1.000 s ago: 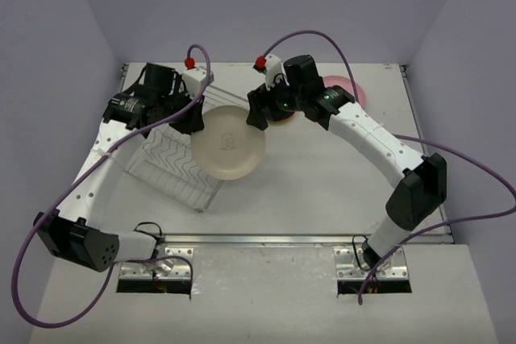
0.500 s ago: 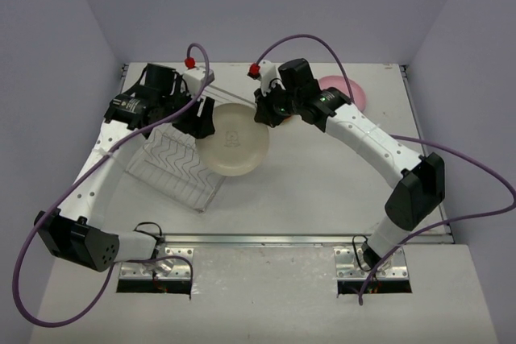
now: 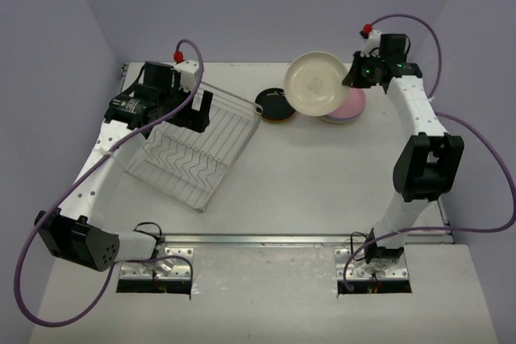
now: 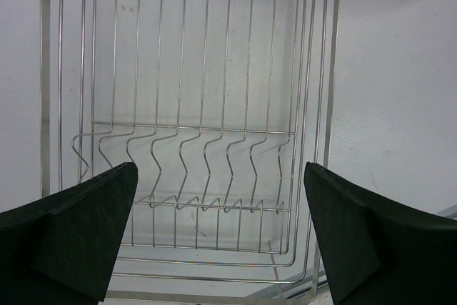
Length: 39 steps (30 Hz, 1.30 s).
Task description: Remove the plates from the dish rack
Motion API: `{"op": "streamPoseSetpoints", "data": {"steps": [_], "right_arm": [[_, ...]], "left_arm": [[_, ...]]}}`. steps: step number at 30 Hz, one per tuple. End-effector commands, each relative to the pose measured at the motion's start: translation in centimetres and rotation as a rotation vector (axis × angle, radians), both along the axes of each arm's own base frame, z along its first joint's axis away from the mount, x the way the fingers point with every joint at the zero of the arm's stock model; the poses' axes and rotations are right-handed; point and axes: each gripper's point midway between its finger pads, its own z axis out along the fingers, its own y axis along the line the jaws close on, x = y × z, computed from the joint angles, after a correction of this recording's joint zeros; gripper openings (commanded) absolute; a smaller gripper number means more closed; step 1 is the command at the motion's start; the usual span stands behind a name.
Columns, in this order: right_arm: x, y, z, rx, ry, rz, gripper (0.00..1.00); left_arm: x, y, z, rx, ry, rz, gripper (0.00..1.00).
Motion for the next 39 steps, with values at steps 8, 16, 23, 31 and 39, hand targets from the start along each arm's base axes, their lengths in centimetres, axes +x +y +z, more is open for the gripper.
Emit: {"op": "streamPoseSetpoints", "data": {"steps": [8,16,23,31,39], "right_arm": [[5.0,-11.5,-3.8,0.180,0.101,-0.303,0.00],[7.1,-11.9,-6.6,0.212,0.149,-0.334,0.00],[7.3,-12.6,-8.6,0.179,0.171,-0.342,0.00],[6.8,-12.1,-9.8,0.189,0.195,-0.321,0.52],[5.7,-10.3,-4.3,0.172,0.127,-0.240,0.99]], "left_arm": [[2.1,1.0,0.5,0.009,-0.044,0.080,1.00],[2.0,1.0,0.2,0.015,-0.034,0.076,1.00],[1.9,1.1,0.1,0.022,-0.033,0.077,1.00],[2.0,1.3,0.1,0.028,-0.036,0.085,1.00],[1.8,1.6,0.6,0.027,-0.056,0.094,1.00]]}}
